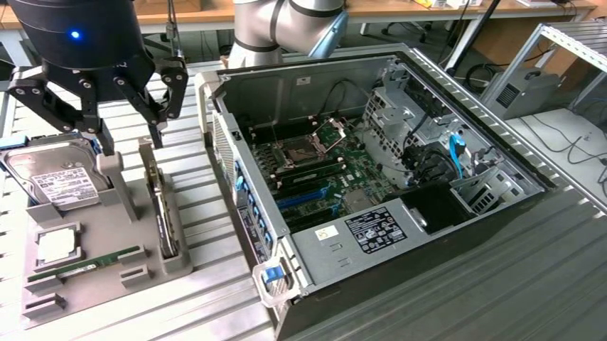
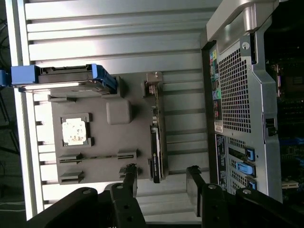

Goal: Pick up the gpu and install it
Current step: 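Pick up the gpu and move the gpu toward the slot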

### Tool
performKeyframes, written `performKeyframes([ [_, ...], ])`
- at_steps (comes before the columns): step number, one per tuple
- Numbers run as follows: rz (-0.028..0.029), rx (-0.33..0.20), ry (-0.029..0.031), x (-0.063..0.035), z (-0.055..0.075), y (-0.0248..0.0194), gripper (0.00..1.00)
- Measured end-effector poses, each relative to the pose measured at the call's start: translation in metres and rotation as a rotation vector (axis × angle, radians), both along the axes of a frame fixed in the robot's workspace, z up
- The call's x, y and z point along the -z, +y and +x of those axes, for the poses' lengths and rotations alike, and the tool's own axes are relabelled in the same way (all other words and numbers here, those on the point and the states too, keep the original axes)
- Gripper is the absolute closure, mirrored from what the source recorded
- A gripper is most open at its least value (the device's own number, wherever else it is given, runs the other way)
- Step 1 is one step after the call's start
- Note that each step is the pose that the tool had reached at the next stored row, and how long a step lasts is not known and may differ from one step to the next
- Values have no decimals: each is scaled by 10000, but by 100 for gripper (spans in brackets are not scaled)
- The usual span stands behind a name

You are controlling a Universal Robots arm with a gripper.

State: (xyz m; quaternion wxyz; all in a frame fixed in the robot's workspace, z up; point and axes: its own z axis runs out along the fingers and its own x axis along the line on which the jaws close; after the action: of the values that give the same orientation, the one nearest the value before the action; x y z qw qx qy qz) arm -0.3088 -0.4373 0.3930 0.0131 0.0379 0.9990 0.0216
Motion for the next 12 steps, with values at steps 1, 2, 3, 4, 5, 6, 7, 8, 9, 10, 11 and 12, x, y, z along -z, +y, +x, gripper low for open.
performKeyframes([
  [1, 0, 0, 0, 0, 0, 0, 46],
  [2, 0, 0, 0, 0, 0, 0, 46],
  [3, 0, 0, 0, 0, 0, 0, 46],
  [4, 0, 0, 1, 2, 0, 0, 46],
  [5, 1, 0, -1, 7, 0, 0, 46],
  [6, 1, 0, -1, 14, 0, 0, 46],
  [7, 1, 0, -1, 27, -1, 0, 46],
  [8, 0, 0, -1, 46, 0, 0, 46],
  [9, 0, 0, 1, 60, 0, 0, 46],
  [10, 0, 0, 0, 82, 0, 0, 46],
  [11, 0, 0, 0, 103, 0, 0, 46],
  [12, 0, 0, 0, 127, 0, 0, 46],
])
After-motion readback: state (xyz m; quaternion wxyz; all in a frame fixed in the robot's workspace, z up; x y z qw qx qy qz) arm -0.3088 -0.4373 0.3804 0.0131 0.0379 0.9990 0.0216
